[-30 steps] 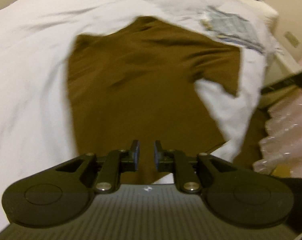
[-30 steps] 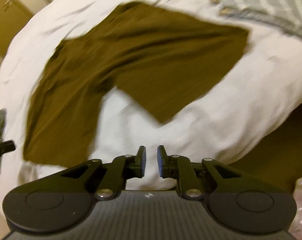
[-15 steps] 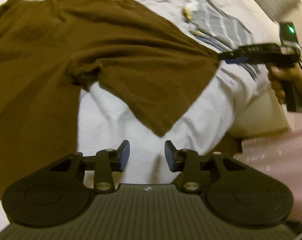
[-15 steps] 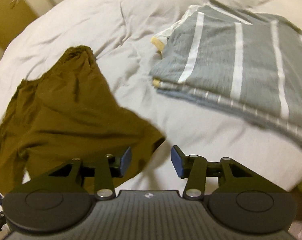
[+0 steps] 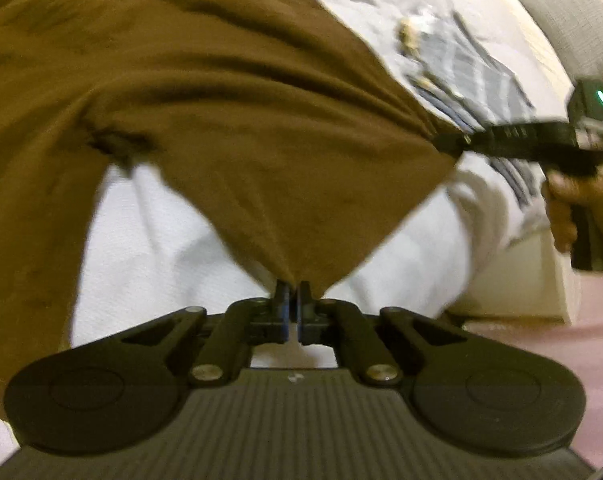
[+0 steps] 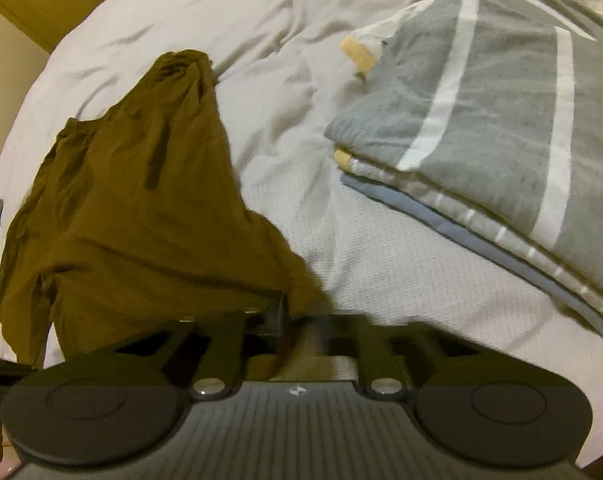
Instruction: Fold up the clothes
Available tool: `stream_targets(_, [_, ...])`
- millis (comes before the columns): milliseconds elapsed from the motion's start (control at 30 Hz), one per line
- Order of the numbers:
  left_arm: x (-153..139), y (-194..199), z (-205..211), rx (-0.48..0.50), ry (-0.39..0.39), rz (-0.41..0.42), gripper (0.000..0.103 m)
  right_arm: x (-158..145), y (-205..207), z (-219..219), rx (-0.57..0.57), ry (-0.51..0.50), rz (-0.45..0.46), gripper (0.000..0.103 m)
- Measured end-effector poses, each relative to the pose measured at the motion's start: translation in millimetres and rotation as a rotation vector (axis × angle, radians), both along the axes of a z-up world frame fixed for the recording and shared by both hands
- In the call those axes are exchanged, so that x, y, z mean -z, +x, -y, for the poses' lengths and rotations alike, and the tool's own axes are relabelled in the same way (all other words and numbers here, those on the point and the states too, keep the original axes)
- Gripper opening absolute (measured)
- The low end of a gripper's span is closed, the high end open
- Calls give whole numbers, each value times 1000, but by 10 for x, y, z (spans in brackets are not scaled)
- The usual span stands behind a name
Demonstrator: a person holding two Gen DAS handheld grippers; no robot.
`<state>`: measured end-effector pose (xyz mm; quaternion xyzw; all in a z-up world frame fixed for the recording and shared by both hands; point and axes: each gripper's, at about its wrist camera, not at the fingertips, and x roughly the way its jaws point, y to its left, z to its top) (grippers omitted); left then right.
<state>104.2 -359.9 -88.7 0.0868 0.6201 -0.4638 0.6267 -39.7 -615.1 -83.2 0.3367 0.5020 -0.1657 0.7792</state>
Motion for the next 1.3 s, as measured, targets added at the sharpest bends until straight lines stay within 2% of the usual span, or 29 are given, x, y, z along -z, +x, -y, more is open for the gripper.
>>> stream_targets(100, [-85, -125, 21, 75, -19, -15, 0, -82, -50, 37, -4, -11, -14, 0])
stream_targets(200, [-4, -169, 68, 81, 6, -23, 1, -54, -98, 35, -20, -28, -60, 0])
stream_targets(367, [-3, -130, 51, 90, 34, -24, 3, 63, -121, 110, 44, -54, -112, 18])
stream_targets(400, [-39, -120, 8, 95, 33, -14, 4, 49, -128, 98, 45, -79, -122, 27])
stream_targets(433, [-88, -97, -51, 93, 34, -3, 4, 27, -132, 77, 42, -110, -135, 32])
stream_targets(533, [-265, 27, -263, 79, 35, 40, 4, -90, -117, -52, 32, -232, -187, 32])
stream_targets(767, [-667, 596, -933, 67, 58, 236, 18, -565, -84, -488, 134, -366, -135, 34])
stream_targets(867, [-760, 916, -1276, 118, 66, 331, 30, -715, 111, -874, 124, -373, -84, 34])
stream_targets(967, [-769, 1264, -1654, 215, 63, 419, 38, -776, 421, -1391, 109, -377, -40, 34])
stream_targets(1167, [-670, 2001, -2354, 497, -18, 548, 40, -809, 1154, -2688, 105, -373, -19, 34])
stream_targets(1233, [-662, 2188, -2531, 604, -52, 610, 44, -798, 1381, -3161, 118, -362, -31, 34])
stream_targets(1300, [-657, 2341, -2654, 682, -77, 655, 51, -790, 1639, -3530, 76, -358, -36, 34])
